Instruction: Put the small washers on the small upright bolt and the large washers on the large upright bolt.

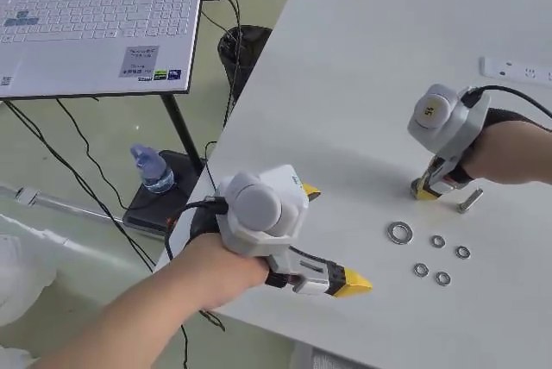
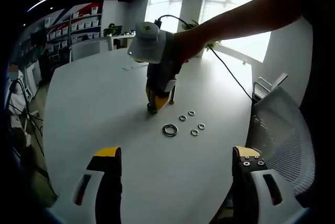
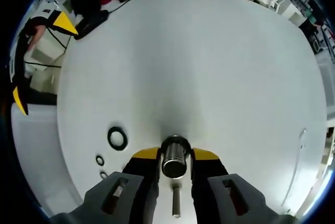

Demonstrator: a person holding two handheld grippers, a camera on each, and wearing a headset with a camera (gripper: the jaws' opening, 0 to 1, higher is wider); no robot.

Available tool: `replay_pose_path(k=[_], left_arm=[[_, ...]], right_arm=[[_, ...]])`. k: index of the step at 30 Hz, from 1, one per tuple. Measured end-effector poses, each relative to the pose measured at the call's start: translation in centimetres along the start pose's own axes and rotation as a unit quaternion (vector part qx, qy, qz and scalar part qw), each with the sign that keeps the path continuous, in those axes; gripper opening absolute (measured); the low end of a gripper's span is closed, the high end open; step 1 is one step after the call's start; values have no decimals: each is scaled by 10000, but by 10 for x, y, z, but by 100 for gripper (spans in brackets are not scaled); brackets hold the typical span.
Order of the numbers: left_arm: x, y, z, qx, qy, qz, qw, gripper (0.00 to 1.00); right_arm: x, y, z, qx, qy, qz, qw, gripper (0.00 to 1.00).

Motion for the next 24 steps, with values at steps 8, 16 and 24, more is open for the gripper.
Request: replay_pose_path(k=[8,16,24], left_arm=[[0,0,-1,22,-13,-6,10000,87],[0,0,0,18,-4,-10,10000,86],[-1,-2,0,-16,-3,-13,10000,87]], right_arm=[[0,0,1,-20,2,-18,10000,23],[1,-2,0,-48,-46,53,10000,23],[-1,-5,1,-158,-5,114,9998,34]])
Point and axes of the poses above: the centre of the closed fingertips' face, and the gripper's own axes: z roughly backward along the fingers, x roughly to its left, y roughly out of its underside, the point moved 6 cm from there along z, roughly backward along the fingers
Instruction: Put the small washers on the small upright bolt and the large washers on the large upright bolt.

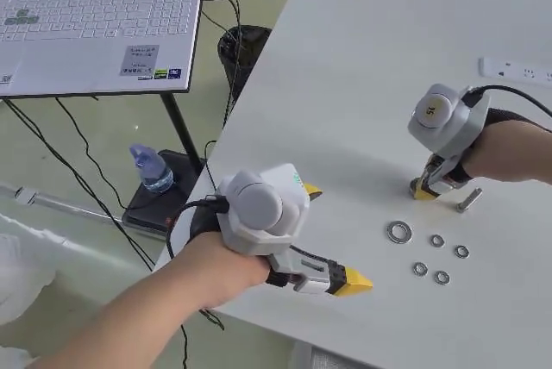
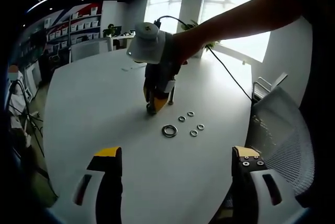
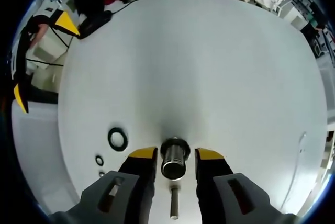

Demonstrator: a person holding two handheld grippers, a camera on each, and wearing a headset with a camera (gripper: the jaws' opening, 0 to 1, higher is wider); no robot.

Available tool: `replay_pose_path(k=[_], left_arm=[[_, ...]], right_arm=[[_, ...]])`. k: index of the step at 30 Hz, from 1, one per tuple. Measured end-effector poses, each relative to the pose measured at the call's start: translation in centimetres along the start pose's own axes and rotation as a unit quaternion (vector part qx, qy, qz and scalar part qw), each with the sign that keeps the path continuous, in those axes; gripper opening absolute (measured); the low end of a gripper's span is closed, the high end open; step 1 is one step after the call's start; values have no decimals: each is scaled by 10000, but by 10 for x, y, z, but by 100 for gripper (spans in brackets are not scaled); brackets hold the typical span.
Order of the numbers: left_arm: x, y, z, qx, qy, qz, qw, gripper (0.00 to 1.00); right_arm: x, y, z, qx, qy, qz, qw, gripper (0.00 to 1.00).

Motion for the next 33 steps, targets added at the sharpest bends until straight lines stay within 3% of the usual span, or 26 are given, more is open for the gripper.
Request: replay_pose_path(k=[10,22,33], left_arm=[[-5,-1,-2,35,42,-86,9999,90],[-8,-7,-1,21,43,-112,9999,89],[-11,-8,1,70,44,-136,9999,89]], right_arm=[[-4,1,5,12,14,114,9999,45],[-2,3,17,-90,-30,28,10000,44],[3,-3,38,-339,-21,-92,9994,44]])
Point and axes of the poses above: the centre of the closed fingertips' face, and the gripper's own axes: z roughly backward along the fingers, x roughly to its left, y roughly out of its underside, the point moved 6 cm from there along z, roughly backward along the fingers
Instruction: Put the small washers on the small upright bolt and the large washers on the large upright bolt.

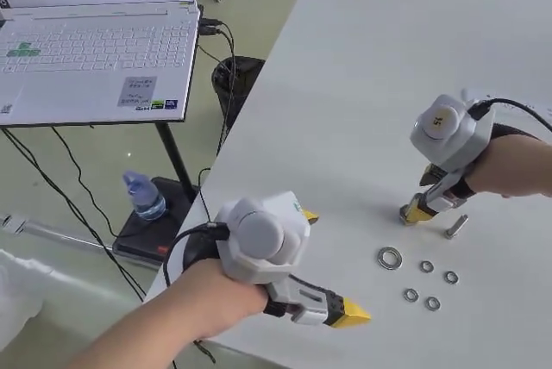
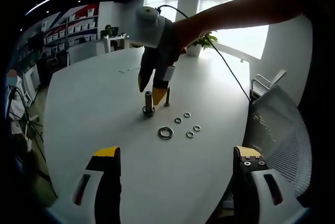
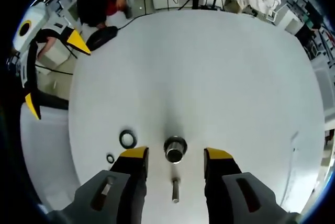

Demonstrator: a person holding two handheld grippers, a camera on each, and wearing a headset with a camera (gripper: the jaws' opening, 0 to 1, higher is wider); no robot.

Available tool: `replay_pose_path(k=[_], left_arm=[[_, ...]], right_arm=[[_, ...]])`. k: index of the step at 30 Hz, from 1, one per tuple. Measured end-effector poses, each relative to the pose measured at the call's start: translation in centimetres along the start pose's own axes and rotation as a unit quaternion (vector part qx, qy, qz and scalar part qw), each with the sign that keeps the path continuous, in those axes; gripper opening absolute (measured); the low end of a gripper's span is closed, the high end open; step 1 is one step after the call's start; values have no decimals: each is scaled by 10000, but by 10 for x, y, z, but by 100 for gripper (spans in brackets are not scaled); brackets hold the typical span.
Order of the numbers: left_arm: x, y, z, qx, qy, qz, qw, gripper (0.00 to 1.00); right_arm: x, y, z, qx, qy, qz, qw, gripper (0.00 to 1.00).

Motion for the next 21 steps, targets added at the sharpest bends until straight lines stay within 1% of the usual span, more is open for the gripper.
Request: replay_pose_path(k=[3,6,10,15,21], left_arm=[[-1,0,0,-6,-6,-13,10000,89],[0,0,1,-6,-14,-7,10000,88],[-1,-2,1,-15,-13,-33,10000,88],[-3,-4,3,-45,1,-68,10000,88],[-5,-5,3,-51,0,-61,10000,88]], right_arm=[[0,1,5,-30,9,-38,10000,43],[1,1,9,-90,-48,-131,9999,43],[3,0,14,-119,-14,-121,9999,43],[9,-3,20,-151,-6,-96,9998,43],[17,-2,24,-131,-3,-70,9999,41]])
Point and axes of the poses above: the centre of the closed fingertips' face, and the gripper's own axes: z roughly backward along the fingers, x roughly to its left, y roughly out of its underside, the point moved 6 cm from there along z, roughly backward along the fingers
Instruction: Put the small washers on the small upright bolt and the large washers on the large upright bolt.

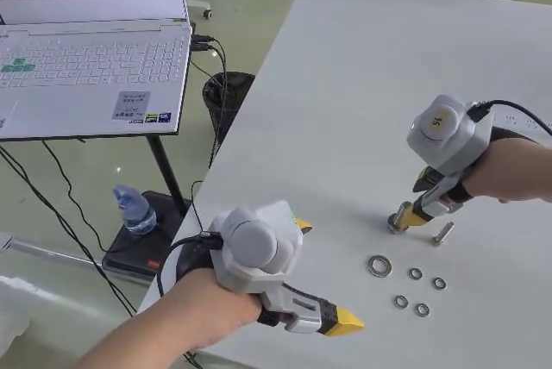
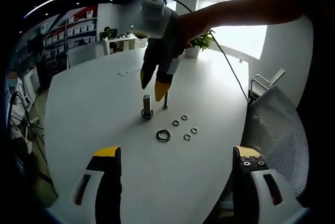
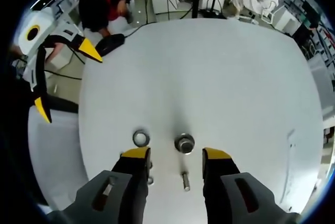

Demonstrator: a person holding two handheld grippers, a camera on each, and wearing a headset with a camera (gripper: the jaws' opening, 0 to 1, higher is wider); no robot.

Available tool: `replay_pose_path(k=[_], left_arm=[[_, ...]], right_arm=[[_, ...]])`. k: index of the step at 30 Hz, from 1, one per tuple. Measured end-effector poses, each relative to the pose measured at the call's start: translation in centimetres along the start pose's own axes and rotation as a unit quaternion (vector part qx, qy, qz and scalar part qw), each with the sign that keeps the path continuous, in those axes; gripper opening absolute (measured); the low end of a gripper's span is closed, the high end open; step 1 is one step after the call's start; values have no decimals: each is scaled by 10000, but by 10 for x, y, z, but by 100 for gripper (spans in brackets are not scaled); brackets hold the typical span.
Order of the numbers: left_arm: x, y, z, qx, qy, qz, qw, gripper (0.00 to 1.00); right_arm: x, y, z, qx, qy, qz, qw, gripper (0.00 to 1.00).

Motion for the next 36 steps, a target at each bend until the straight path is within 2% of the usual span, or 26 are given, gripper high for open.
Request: replay_pose_path(k=[14,26,35,36], left_arm=[[2,-1,4,-35,-43,-23,10000,87],[1,2,5,-11,-47,-30,10000,88],[2,-1,5,-73,-72,-10,9999,89],[2,-3,5,-135,-94,31,9999,90]], right_arm=[[15,-6,2,-100,-35,105,9999,41],[39,-7,-5,-120,-171,183,9996,41],[53,-7,-9,-157,-239,163,9995,41],[55,-6,-11,-152,-250,175,9994,41]])
Point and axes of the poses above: the centre of the closed fingertips' face, and the gripper's own axes: z roughly backward along the fingers, x roughly to its left, y roughly out of its underside, the point moved 6 cm from there along z, roughly backward along the fingers
